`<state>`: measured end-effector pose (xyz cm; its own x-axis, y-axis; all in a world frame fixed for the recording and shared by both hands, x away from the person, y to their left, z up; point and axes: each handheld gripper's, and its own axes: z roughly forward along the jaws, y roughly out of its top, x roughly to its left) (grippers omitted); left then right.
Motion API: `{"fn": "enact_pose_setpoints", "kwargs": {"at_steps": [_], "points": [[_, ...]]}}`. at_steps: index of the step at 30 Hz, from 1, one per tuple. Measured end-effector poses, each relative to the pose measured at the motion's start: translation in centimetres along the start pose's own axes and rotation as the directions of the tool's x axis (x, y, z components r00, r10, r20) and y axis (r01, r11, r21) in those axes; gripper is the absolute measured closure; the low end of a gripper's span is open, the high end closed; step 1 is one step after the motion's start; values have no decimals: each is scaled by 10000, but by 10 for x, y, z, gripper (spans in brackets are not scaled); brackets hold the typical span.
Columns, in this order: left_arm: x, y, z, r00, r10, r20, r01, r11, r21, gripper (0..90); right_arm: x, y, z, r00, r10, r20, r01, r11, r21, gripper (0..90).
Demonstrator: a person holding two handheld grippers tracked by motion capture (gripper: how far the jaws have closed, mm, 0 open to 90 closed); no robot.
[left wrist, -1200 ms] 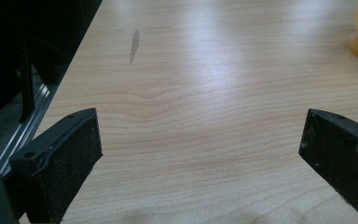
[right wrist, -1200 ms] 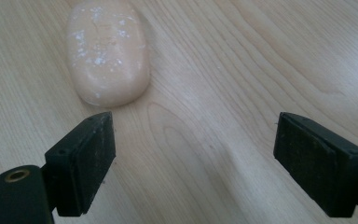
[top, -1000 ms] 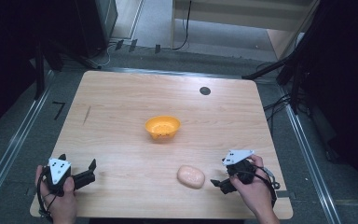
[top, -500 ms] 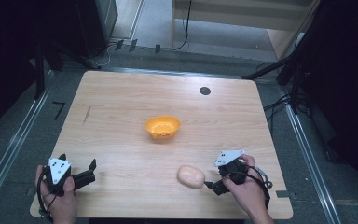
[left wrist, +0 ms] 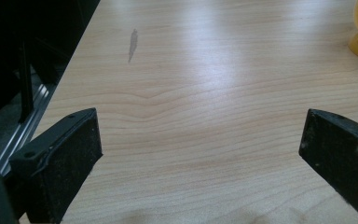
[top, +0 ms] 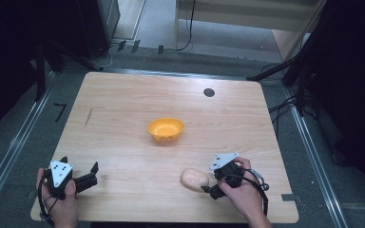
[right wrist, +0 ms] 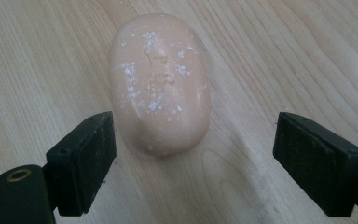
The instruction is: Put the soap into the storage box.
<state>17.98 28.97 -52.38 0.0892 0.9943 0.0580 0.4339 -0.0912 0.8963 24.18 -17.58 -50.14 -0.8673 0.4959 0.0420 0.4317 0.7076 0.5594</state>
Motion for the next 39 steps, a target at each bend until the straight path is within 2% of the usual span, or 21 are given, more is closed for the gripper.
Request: {"fn": "enact_pose_setpoints", "kwargs": {"at_steps": [5,26,39], "points": [[0,0,0,10000,82,16,-82,10000,35,0,2,2,4,9999,66,-94,-65,10000,61,143],[-1,0,1,9999,114,24,-114,9999,78,0,8,13,20,9991,-180,-377,189,9995,239,146],[-1,1,1,9999,151,36,-151,9998,104,0,12,17,28,9988,-330,-373,346,9985,427,168]]}}
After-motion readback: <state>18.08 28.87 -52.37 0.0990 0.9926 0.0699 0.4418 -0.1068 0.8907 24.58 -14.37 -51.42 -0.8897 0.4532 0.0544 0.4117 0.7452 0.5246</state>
